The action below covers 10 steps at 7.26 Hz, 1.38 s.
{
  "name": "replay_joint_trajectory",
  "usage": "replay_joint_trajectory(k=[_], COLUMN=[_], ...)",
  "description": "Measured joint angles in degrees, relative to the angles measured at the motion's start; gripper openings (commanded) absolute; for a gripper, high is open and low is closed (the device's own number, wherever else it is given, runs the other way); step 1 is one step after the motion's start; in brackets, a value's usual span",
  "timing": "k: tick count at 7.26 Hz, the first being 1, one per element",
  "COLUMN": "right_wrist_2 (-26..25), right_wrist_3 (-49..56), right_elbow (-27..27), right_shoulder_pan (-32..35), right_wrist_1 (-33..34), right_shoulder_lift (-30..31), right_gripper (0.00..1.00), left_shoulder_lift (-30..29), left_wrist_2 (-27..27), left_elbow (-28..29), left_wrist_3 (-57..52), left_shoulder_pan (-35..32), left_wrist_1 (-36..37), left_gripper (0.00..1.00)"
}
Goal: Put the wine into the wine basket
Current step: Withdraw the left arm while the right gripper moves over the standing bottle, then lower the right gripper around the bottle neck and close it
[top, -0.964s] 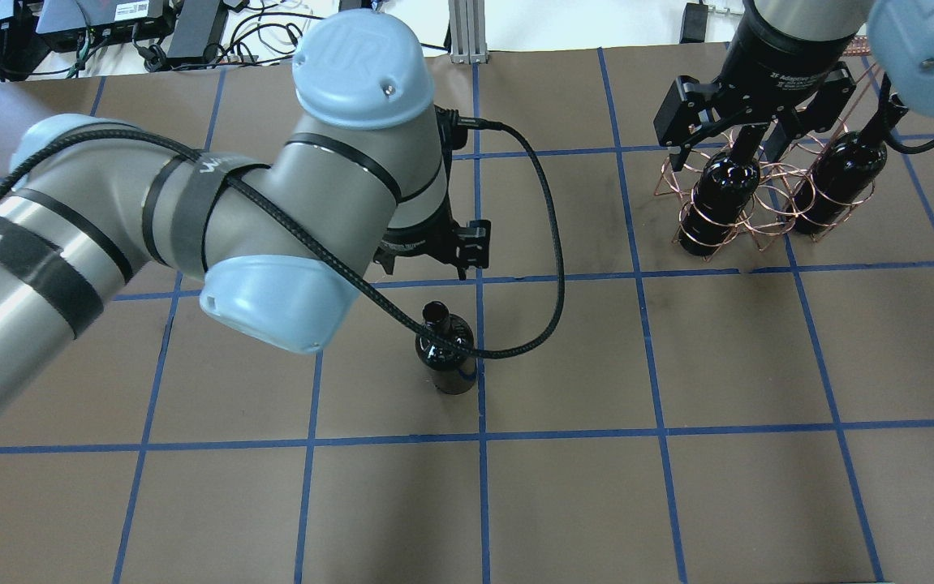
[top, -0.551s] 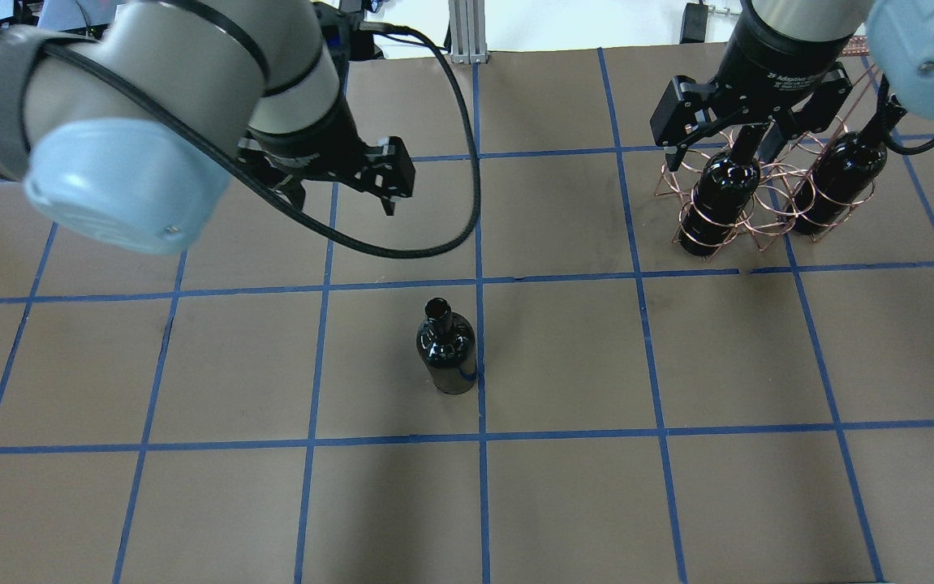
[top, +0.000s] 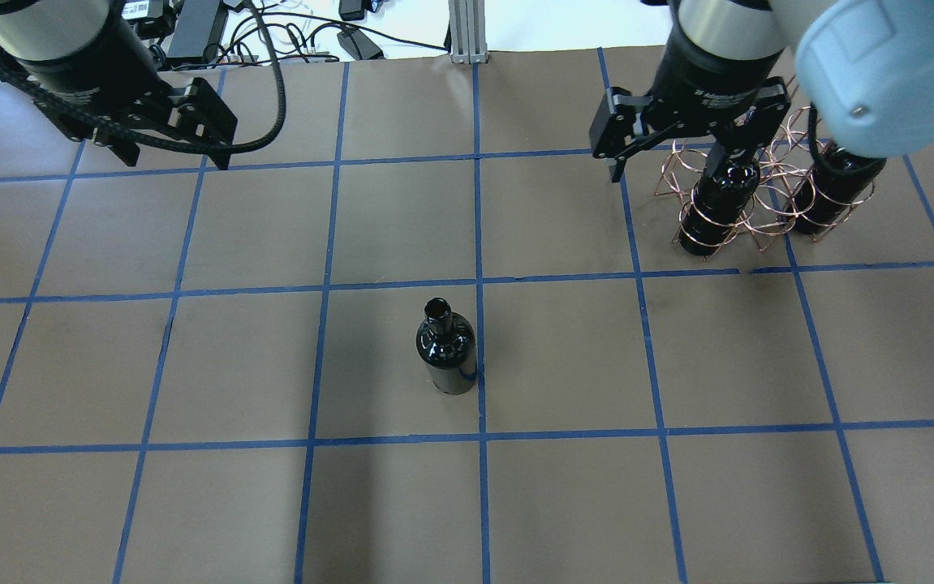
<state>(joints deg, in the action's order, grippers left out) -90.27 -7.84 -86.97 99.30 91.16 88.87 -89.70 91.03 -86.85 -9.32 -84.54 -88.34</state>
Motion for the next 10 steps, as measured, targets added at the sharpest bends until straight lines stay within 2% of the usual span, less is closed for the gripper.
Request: replay_joint_trajectory(k=[3,5,7,10], right_wrist_2=[-0.22,-0.22,-0.16,-0.36], right_wrist_3=[-9.08,-16.34,-20.85,-20.74], right_elbow=[-0.11,-0.13,-0.13,-1.91], right_shoulder_pan=[10.79,17.00,20.34,21.13], right_wrist_1=[1.32,2.60,8.71,10.74], right_shoulder_lift=[-2.00,-5.46,-9.74,-11.73], right_gripper=[1.00,1.00,1.00,1.00], left_shoulder_lift=[0.19,0.27,0.35,0.48], left_wrist_2=[0.54,2.00,4.12,4.43], left_elbow=[-2.32,-2.98,-3.22,-3.65], left_wrist_3=[-1.61,-1.68,-1.69,-1.75], left_shoulder_pan=[4.06,5.05,5.45,5.52], left_wrist_1=[-0.43,-0.72,-0.93,-1.24], left_gripper=[1.00,1.00,1.00,1.00])
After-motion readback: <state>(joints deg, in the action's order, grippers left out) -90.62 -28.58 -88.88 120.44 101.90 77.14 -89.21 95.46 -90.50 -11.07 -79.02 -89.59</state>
